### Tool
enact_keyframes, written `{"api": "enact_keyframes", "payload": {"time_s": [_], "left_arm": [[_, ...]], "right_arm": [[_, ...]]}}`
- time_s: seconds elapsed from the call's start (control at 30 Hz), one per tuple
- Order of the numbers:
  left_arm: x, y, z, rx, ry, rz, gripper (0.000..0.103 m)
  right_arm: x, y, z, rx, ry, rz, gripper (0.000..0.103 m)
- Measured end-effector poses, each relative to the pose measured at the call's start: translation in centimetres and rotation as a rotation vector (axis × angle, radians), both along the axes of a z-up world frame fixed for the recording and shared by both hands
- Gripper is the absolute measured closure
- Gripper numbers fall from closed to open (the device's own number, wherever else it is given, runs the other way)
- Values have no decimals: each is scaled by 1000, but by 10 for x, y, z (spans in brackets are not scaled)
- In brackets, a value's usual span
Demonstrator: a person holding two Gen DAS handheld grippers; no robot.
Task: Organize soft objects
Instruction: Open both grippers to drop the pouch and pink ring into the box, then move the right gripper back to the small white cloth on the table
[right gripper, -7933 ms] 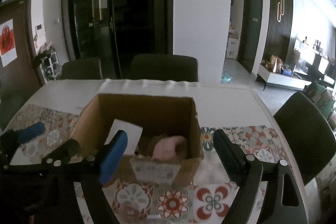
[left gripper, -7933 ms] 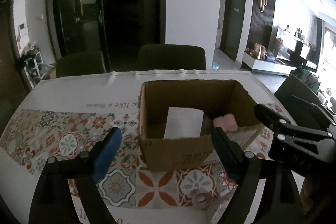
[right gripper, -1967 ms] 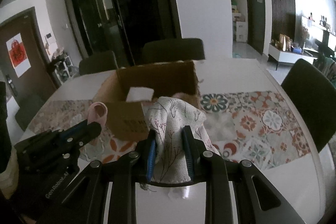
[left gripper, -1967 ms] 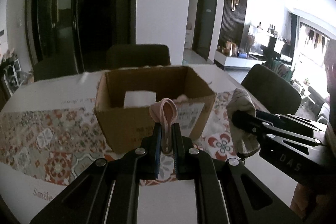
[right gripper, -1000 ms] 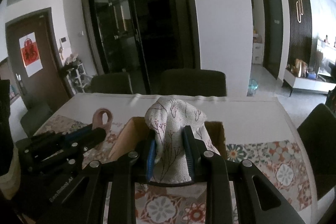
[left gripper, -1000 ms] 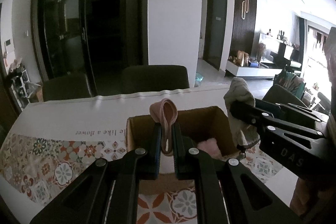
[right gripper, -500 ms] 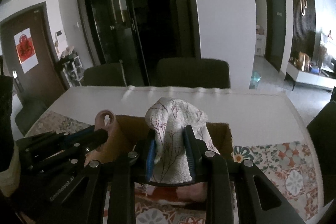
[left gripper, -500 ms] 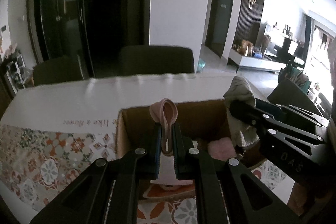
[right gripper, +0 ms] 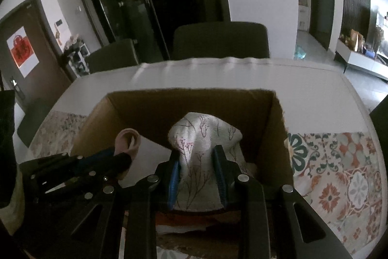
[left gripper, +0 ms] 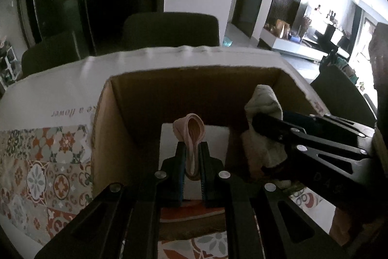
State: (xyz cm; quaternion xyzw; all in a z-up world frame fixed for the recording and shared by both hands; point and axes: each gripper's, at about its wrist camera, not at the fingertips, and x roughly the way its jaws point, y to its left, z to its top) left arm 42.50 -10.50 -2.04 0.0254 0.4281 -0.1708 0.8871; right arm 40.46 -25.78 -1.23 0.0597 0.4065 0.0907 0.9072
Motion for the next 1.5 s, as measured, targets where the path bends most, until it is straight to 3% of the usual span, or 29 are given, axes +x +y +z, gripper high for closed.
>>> {"api": "enact_keyframes", "payload": {"time_s": [0.13,0.2,0.43,0.67,1.0,1.3,1.5], "left_arm": [[-1,1,-1,-1,9,7,73],[-3,2,1,-7,2,8,70],[-18,11,26,2,-79,57,56],[-53,26,52,7,-202,158,49],[-115,39,71,20,-308,202,40],[-160,45,63,-12,-288,213,33],[-183,44,49,20,-279,220,27]], "right_arm": [[1,3,-2,-10,0,21,57],[1,3,-1,5,-5,23,54],[-7,-3,21,14,-66,-18,52],[-39,-3,45,-66,-139,-107,52],[-105,5,60,-102,-205,-145,52],[-152,11,58,-127,-234,-138,52],[-174,9,41,-152,-213,-178,52]]}}
